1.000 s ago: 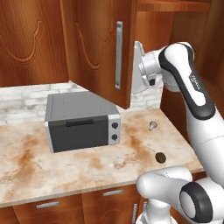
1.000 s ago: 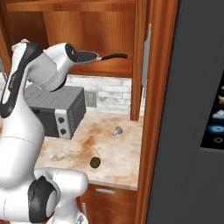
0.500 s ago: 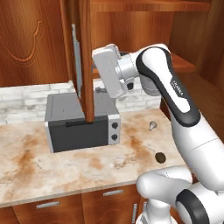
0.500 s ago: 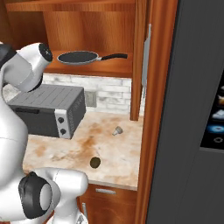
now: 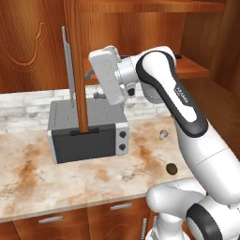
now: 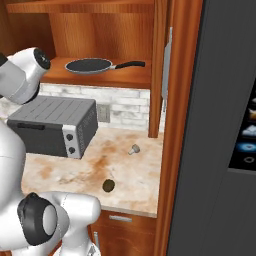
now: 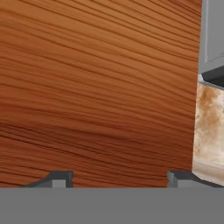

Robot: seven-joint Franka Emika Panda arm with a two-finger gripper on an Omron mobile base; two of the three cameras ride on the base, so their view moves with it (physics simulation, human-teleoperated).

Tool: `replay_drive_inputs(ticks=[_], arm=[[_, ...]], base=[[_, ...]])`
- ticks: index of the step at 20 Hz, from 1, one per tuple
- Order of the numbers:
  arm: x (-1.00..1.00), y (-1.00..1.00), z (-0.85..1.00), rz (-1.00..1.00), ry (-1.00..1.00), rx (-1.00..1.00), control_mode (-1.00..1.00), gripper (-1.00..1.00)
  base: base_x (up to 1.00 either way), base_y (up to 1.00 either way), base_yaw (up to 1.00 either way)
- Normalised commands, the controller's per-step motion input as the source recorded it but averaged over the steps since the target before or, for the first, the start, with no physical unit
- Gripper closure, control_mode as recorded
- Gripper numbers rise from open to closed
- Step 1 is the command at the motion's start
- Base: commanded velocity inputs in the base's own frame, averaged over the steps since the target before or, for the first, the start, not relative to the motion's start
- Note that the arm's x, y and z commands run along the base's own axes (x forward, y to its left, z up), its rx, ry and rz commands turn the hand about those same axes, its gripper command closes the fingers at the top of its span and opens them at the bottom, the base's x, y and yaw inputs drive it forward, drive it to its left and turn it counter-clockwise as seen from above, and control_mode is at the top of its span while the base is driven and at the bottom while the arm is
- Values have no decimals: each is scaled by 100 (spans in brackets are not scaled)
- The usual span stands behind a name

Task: Pick the pan from the cabinet and place it on the stove. Then turn on the stove burner for the pan.

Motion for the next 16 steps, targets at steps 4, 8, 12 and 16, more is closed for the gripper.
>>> replay_drive_inputs(ticks=[4, 8, 12, 16], arm=[[0, -35, -1, -2, -17, -5, -100, -100], [0, -44, 0, -15, -27, -8, -100, -100], [3, -43, 0, -26, -24, -9, -100, -100], [22, -33, 0, -36, -19, -9, -100, -100]], base=[[0, 0, 0], [0, 0, 0], [0, 0, 0], [0, 0, 0]])
